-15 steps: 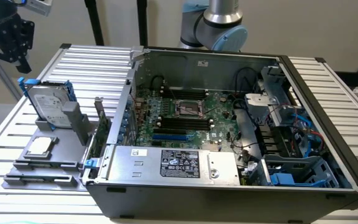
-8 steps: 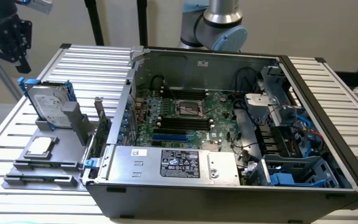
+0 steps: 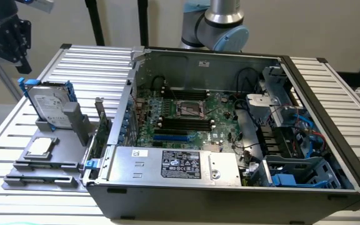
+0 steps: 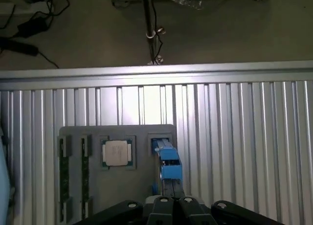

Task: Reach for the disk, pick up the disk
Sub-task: 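Pick up the disk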

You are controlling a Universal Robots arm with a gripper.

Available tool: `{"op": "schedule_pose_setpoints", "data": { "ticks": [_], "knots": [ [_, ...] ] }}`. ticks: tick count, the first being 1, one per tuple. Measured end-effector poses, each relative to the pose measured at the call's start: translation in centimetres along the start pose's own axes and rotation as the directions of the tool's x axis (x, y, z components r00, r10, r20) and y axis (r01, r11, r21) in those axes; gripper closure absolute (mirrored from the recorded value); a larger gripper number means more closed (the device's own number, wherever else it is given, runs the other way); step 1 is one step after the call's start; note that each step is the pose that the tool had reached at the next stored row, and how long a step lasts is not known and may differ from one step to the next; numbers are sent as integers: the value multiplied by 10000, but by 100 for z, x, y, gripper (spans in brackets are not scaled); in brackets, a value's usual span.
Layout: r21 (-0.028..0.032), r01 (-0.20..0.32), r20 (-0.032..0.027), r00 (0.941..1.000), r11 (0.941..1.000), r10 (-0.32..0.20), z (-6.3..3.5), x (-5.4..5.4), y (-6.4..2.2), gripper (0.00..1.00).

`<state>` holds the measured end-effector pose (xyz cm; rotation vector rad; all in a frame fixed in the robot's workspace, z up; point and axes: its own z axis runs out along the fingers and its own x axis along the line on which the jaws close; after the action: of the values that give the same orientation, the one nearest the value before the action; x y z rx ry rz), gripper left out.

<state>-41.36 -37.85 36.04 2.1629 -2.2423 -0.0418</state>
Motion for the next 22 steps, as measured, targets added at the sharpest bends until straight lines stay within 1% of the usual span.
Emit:
{"op": "schedule_pose_setpoints", "data": {
  "ticks": [5, 10, 11, 12, 13, 14, 16, 17, 18, 20, 21, 22],
  "knots": [
    [-1, 271, 8, 9996, 9996, -271, -1, -1, -38, 89],
    [-1, 351, 7, 9994, 9994, -351, -1, -1, -43, 89],
    [0, 352, 7, 9994, 9994, -352, -1, -1, -43, 82],
    [-1, 352, 7, 9994, 9994, -352, -1, -1, -43, 82],
    [-1, 352, 7, 9994, 9994, -352, -1, -1, -43, 76],
    [-1, 352, 6, 9994, 9994, -352, -1, -1, -43, 76],
    [0, 352, 7, 9994, 9994, -352, -1, -1, -43, 64],
    [-1, 352, 7, 9994, 9994, -352, -1, -1, -43, 64],
    [-2, 352, 6, 9994, 9994, -352, -1, -1, -43, 53],
    [-1, 352, 7, 9994, 9994, -352, 4, -2, -44, 53],
    [0, 352, 8, 9994, 9994, -352, 9, -2, -44, 46],
    [0, 353, 7, 9994, 9994, -353, 16, -2, -44, 46]
  ]
}}
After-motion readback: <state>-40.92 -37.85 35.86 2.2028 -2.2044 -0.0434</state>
